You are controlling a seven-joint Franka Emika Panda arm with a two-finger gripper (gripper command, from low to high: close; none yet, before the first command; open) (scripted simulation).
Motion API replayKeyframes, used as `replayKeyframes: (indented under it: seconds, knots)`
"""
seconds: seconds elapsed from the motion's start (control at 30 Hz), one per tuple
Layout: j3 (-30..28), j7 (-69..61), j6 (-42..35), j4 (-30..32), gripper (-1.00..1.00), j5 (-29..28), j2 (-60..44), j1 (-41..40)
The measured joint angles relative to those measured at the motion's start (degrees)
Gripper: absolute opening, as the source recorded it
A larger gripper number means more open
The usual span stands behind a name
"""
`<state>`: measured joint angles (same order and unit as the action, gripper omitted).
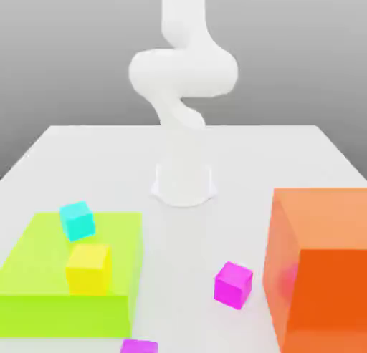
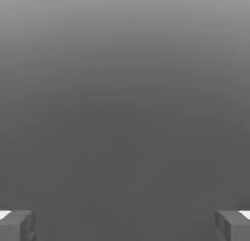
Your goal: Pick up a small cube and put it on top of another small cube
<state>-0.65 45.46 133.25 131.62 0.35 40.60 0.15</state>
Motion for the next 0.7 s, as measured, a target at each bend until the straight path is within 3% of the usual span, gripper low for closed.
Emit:
replayKeyframes:
  seconds: [0.7]
  knots:
    - [-3.8, -3.6, 12.3, -1.4, 0.0, 3.6, -44.0, -0.9]
